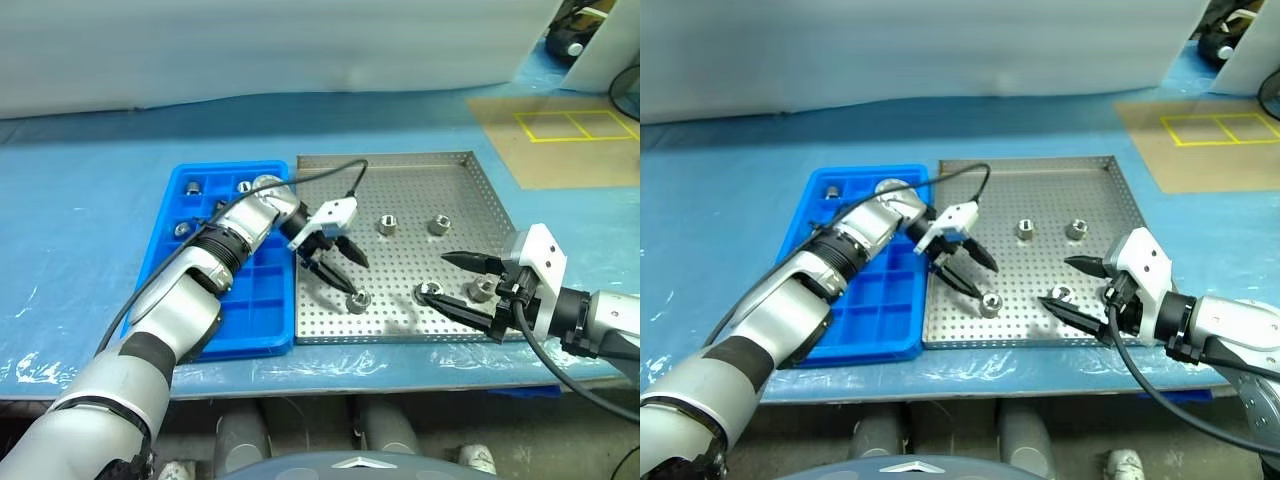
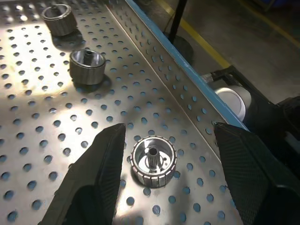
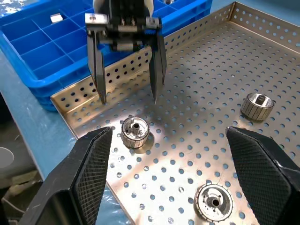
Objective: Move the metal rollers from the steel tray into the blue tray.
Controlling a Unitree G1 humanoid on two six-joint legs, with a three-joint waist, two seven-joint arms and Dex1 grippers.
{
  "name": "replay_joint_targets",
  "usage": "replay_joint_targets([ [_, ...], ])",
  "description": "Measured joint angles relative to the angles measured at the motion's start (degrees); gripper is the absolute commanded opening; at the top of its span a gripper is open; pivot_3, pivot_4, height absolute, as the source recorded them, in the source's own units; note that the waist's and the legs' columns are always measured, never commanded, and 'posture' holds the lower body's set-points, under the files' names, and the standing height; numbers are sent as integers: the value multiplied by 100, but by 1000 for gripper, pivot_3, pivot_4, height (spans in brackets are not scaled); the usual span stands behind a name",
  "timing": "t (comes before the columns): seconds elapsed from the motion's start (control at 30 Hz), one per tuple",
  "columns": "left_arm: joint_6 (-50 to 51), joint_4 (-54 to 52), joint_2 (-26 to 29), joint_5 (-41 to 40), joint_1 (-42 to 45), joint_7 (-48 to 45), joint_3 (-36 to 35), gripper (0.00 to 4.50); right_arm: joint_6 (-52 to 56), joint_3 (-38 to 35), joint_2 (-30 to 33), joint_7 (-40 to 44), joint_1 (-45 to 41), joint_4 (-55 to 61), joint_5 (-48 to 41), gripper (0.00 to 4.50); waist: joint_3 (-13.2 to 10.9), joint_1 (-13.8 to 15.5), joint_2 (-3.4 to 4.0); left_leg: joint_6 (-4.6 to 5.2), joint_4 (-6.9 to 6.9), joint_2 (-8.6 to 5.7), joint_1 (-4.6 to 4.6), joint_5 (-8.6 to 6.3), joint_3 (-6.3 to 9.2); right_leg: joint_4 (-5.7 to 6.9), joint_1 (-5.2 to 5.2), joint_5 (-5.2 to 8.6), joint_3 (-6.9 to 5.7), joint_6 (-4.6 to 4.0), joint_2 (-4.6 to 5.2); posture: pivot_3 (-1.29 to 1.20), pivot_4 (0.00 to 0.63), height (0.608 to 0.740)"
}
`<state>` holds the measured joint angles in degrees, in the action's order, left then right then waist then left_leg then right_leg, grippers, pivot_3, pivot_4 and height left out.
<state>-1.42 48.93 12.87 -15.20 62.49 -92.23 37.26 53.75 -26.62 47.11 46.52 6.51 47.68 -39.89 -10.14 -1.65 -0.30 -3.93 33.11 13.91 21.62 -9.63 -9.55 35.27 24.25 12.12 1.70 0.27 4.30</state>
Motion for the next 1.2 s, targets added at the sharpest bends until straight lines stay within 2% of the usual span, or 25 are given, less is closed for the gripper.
replay_joint_targets([
  [0.1, -244, 184, -113, 120, -46, -1, 162, 3156, 73, -15, 1, -212, 55, 98, -212, 4020, 1, -85, 1, 8, 0, -6, 5, -5, 0, -20, 0, -2, 3, 6, 1, -653, 150, 740],
  [0.27, -664, 896, -491, 779, -53, 207, -24, 3156, 107, -30, 62, -454, 68, 116, -405, 4020, 6, -105, 4, 47, 1, -14, 22, -28, -2, -59, -4, -30, 4, -25, 5, -648, 150, 740],
  [0.4, -1068, 1230, -562, 1276, -91, 486, -161, 3156, 97, -30, 131, -580, 66, 87, -428, 4020, 7, -105, 5, 63, -2, -14, 26, -38, -4, -67, -4, -26, 5, -19, 5, -643, 150, 740],
  [0.73, -1221, 1312, -758, 1660, -224, 451, -647, 3156, 20, -20, 134, -788, 46, 86, -486, 4020, 8, -90, 6, 65, 1, -20, 13, -40, -14, -64, -11, -25, 10, -17, 16, -643, 150, 740],
  [0.83, -1240, 1313, -783, 1696, -280, 369, -763, 2585, -15, -17, 137, -806, 49, 86, -490, 4020, 8, -90, 6, 66, -1, -20, 16, -41, -15, -67, -10, -25, 9, -17, 16, -642, 150, 740],
  [0.9, -1216, 1315, -813, 1754, -303, 381, -842, 1933, -36, -15, 152, -814, 49, 79, -490, 4020, 8, -92, 6, 68, -1, -20, 17, -42, -15, -68, -9, -25, 9, -17, 16, -636, 150, 740],
  [1.2, -1037, 1320, -848, 1819, -305, 313, -1138, 1763, -155, 135, 193, -829, -61, -55, -475, 4020, 8, -90, 6, 68, -1, -21, 16, -42, -17, -67, -8, -25, 9, -17, 19, -603, 150, 740],
])
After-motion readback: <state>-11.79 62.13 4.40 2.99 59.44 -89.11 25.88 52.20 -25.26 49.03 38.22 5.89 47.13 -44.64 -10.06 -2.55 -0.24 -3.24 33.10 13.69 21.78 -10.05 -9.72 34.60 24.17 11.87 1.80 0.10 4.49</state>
